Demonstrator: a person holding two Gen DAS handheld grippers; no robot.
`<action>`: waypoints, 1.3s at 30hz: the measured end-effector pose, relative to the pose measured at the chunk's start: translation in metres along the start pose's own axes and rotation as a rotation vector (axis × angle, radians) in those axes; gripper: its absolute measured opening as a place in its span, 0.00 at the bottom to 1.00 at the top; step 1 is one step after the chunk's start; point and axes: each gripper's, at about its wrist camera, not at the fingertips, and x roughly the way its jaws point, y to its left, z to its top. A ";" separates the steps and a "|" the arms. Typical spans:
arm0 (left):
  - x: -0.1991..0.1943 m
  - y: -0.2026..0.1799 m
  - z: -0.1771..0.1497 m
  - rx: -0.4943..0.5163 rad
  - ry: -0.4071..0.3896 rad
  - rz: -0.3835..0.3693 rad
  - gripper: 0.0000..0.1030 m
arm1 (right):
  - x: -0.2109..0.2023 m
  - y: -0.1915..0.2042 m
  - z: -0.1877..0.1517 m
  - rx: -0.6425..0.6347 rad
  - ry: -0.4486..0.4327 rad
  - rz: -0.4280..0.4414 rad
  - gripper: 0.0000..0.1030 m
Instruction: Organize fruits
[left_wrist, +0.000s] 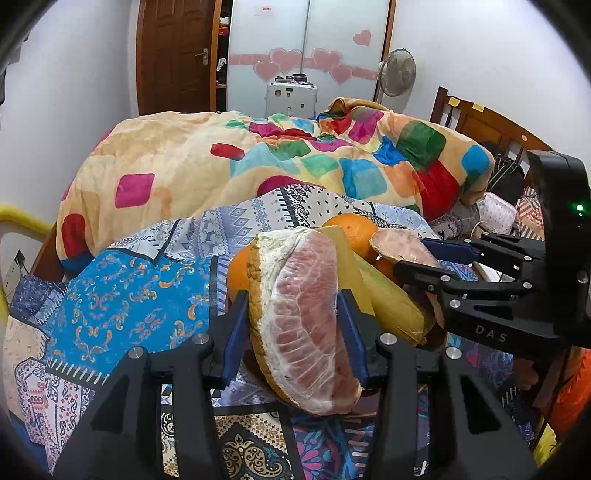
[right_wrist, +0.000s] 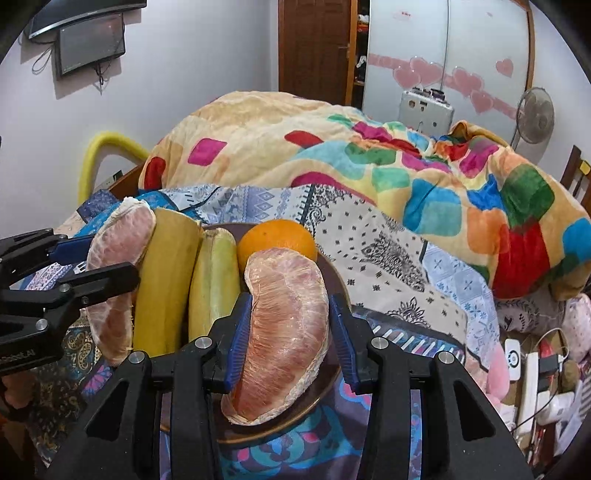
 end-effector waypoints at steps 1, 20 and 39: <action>0.000 -0.001 0.000 0.002 -0.001 0.003 0.47 | 0.000 0.000 0.000 0.002 -0.002 0.002 0.38; -0.045 -0.007 -0.005 0.023 -0.048 0.026 0.54 | -0.052 0.015 0.001 -0.028 -0.075 -0.033 0.40; -0.248 -0.048 -0.038 0.027 -0.442 0.066 0.64 | -0.260 0.072 -0.045 0.024 -0.535 -0.118 0.56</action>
